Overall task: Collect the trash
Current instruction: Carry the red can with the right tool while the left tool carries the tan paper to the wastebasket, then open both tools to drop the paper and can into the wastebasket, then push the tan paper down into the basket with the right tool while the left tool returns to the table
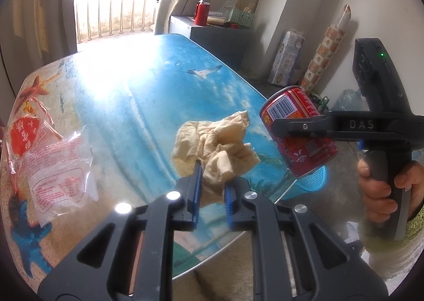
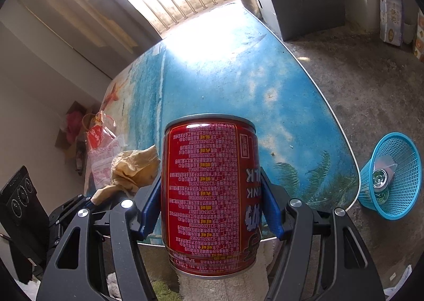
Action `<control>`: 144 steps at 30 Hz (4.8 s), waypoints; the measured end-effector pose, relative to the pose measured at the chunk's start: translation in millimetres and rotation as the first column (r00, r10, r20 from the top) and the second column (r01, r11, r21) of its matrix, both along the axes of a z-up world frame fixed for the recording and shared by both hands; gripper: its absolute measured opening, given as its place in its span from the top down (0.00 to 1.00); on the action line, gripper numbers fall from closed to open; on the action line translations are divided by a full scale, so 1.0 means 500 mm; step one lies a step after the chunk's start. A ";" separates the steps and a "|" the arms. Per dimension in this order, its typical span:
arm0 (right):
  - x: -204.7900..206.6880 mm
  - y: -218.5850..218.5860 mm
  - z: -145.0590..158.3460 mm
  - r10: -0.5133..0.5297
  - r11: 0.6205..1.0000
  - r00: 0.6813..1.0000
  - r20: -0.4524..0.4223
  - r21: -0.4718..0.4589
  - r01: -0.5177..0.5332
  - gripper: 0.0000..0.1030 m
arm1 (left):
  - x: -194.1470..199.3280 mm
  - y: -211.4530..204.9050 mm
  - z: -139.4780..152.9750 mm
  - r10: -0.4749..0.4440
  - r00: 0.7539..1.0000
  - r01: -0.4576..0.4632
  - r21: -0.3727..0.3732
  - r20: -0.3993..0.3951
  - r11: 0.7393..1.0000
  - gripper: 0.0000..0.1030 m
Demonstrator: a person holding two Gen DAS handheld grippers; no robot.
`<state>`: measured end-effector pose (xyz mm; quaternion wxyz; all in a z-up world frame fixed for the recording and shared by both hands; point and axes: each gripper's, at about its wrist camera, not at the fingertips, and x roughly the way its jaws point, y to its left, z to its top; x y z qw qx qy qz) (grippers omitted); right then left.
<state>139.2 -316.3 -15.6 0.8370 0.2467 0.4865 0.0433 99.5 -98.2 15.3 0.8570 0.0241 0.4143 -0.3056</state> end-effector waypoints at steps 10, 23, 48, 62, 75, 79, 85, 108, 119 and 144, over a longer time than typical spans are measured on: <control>-0.062 -0.068 0.023 -0.042 0.999 0.998 0.048 0.035 0.040 0.38 | -0.034 -0.053 0.025 -0.043 0.998 0.041 0.035 0.054 0.999 0.87; -0.229 -0.238 0.029 -0.256 0.965 0.962 0.099 0.087 0.248 0.38 | -0.090 -0.218 0.063 -0.208 0.973 0.203 0.053 0.097 0.978 0.87; -0.457 -0.615 -0.288 -0.662 0.695 0.721 -0.206 0.193 0.693 0.38 | -0.115 -0.795 -0.204 -0.505 0.809 0.544 0.059 -0.300 0.837 0.87; -0.332 -0.783 -0.468 -0.732 0.631 0.617 -0.290 0.055 0.774 0.33 | -0.045 -0.922 -0.302 -0.454 0.815 0.491 0.013 -0.361 0.871 0.46; -0.400 -0.694 -0.382 -0.723 0.676 0.667 -0.179 0.014 0.736 0.33 | -0.049 -0.753 -0.101 -0.492 0.844 0.460 -0.186 -0.213 0.868 0.46; -0.430 -0.657 -0.337 -0.718 0.688 0.683 -0.135 0.012 0.725 0.33 | -0.049 -0.670 -0.042 -0.466 0.866 0.422 -0.235 -0.180 0.875 0.46; -0.415 -0.619 -0.278 -0.680 0.731 0.729 -0.076 -0.003 0.682 0.33 | -0.078 -0.538 0.034 -0.460 0.883 0.427 -0.245 -0.096 0.870 0.46; -0.035 -0.758 -0.571 -0.698 0.667 0.628 -0.343 0.006 0.745 0.74 | 0.008 0.048 0.070 0.089 0.995 -0.093 -0.153 -0.035 0.984 0.41; -0.078 -0.711 -0.740 -0.650 0.666 0.550 -0.524 -0.045 0.744 0.78 | 0.048 0.071 0.035 0.107 0.992 -0.114 -0.122 -0.062 0.986 0.41; -0.088 -0.727 -0.773 -0.662 0.614 0.504 -0.555 -0.016 0.789 0.76 | 0.067 0.069 0.006 0.133 0.987 -0.142 -0.102 -0.095 0.985 0.41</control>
